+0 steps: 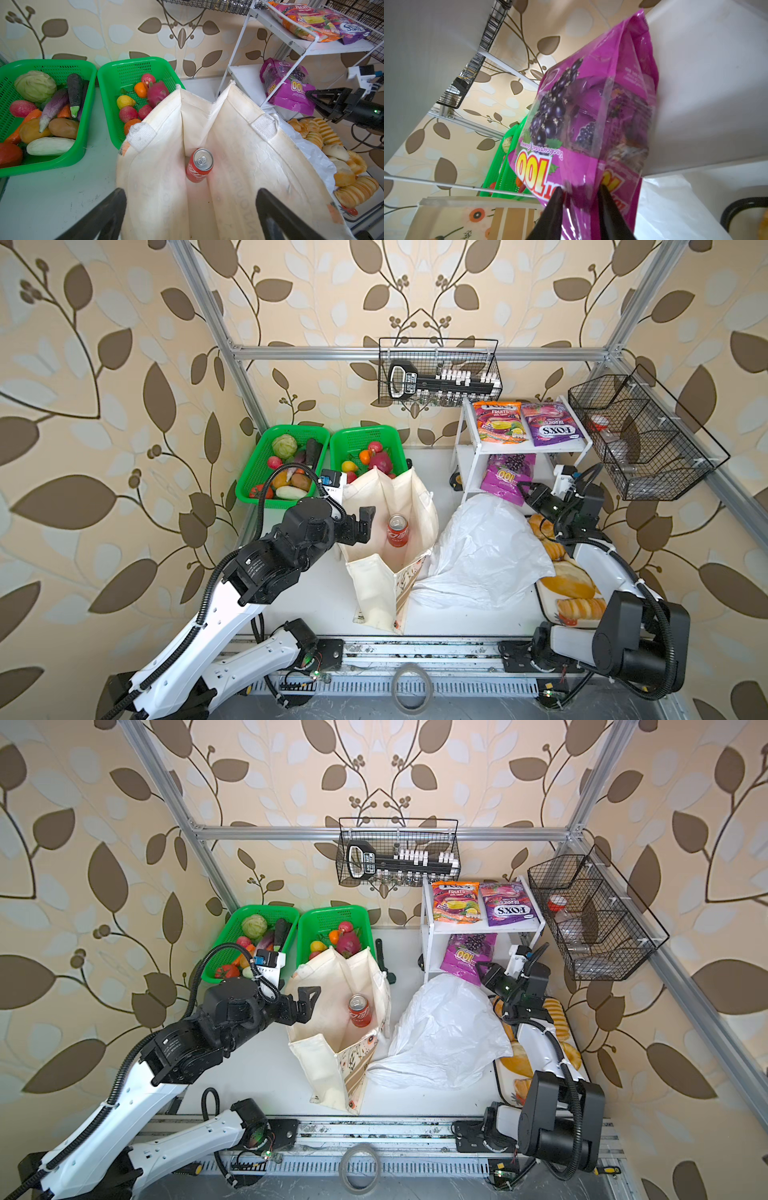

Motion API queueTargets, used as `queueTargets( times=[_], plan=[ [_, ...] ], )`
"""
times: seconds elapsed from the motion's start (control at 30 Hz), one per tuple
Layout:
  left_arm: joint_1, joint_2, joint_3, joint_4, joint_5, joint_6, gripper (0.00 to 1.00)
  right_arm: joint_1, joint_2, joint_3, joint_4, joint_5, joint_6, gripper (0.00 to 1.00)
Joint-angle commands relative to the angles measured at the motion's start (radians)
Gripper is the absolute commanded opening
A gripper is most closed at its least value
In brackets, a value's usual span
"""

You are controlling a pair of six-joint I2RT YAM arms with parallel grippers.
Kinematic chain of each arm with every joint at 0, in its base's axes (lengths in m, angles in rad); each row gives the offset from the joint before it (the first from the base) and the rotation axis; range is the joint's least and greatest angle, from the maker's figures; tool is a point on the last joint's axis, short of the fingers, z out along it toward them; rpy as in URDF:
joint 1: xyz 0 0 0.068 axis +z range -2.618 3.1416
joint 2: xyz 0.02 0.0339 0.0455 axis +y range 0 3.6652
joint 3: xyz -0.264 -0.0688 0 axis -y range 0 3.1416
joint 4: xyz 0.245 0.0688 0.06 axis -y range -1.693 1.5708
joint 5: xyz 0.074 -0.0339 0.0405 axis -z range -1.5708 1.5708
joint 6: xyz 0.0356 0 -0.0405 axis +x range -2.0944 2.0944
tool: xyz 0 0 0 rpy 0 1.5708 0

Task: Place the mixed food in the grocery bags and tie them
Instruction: 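Grasp the purple Lot100 snack bag on the shelf with the right gripper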

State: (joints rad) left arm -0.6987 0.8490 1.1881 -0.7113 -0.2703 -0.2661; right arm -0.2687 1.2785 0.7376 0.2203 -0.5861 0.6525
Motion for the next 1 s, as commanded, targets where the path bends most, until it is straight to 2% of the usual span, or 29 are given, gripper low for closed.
queueTargets(
  times=[0.0,0.1,0.2,0.37,0.63,0.73,0.97],
  plan=[
    [0.010,0.003,0.001,0.018,-0.011,-0.011,0.99,0.000,0.024,0.039,-0.078,-0.017,-0.003,0.55],
    [0.011,-0.004,-0.002,0.018,-0.014,-0.013,0.99,0.000,0.028,0.045,-0.108,0.000,0.015,0.67],
    [0.011,-0.007,-0.002,0.018,-0.018,-0.013,0.99,0.000,0.046,0.048,-0.102,-0.004,0.056,0.74],
    [0.010,-0.002,0.002,0.016,-0.015,-0.012,0.99,0.005,0.106,0.073,-0.075,-0.031,0.107,0.78],
    [0.011,-0.004,-0.003,0.015,-0.017,-0.013,0.99,0.023,0.135,0.075,-0.048,-0.030,0.120,0.79],
    [0.010,-0.005,-0.008,0.014,-0.018,-0.014,0.99,0.022,0.141,0.067,-0.038,-0.028,0.120,0.69],
    [0.011,-0.011,-0.008,0.007,-0.027,-0.011,0.99,0.016,0.094,0.015,0.011,-0.015,0.142,0.22]
  ],
)
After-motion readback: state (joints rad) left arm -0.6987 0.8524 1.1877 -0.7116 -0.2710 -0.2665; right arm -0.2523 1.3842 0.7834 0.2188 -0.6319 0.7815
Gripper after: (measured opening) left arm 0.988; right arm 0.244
